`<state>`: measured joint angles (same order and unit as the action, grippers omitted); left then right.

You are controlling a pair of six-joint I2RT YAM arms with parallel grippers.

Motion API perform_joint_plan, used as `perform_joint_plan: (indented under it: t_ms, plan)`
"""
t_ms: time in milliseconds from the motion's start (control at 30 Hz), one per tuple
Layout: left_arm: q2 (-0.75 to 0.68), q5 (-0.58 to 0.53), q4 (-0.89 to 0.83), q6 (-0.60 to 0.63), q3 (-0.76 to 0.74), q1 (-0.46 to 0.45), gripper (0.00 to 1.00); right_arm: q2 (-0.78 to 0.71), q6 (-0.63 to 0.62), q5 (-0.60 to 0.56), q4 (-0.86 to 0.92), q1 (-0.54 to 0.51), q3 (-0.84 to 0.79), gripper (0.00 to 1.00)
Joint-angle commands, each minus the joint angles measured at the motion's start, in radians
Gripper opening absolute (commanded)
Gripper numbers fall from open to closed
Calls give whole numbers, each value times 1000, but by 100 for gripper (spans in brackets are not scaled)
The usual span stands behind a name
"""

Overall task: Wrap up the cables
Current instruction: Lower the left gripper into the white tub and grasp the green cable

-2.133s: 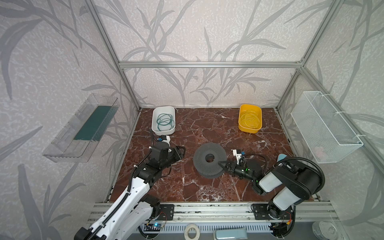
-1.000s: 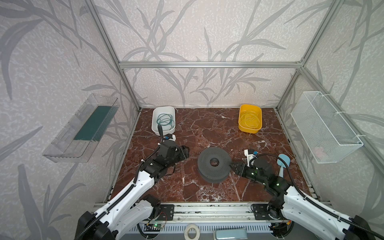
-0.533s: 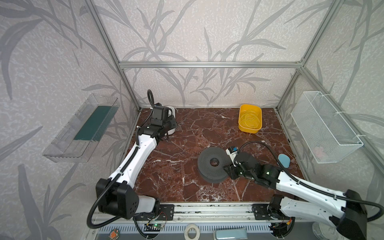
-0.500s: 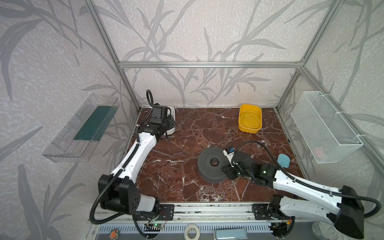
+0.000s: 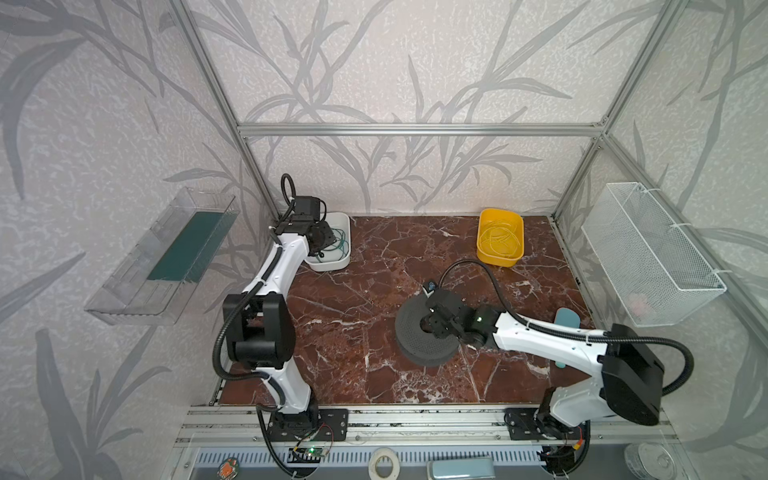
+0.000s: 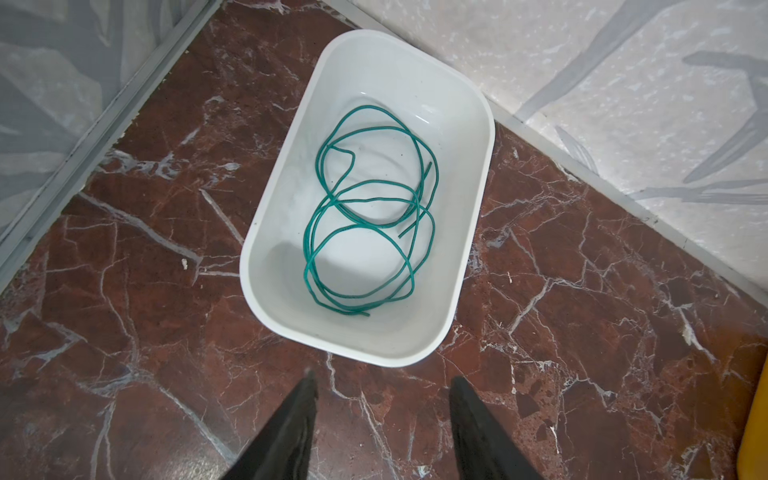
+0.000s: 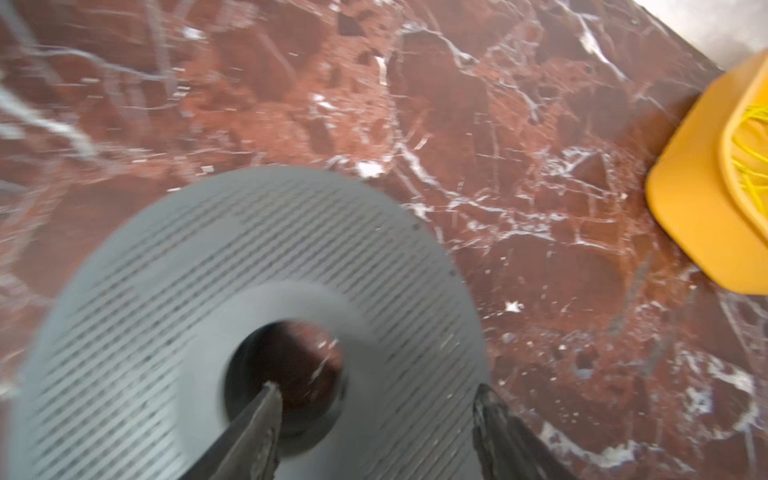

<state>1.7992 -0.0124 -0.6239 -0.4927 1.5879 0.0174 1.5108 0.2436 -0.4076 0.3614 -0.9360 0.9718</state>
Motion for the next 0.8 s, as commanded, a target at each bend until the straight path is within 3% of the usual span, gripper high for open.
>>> perform_joint_plan:
  t_ms: [0, 233, 400, 767]
  plan:
    - [75, -21, -111, 46, 86, 19, 53, 34, -59, -10, 32, 38, 49, 72]
    - [144, 12, -182, 100, 193, 28, 52, 18, -60, 53, 35, 46, 38, 72]
    - [160, -27, -219, 118, 224, 30, 52, -5, -67, 157, 52, 39, 29, 72]
    - [277, 8, -238, 226, 265, 24, 47, -3, -53, 185, 40, 32, 23, 72]
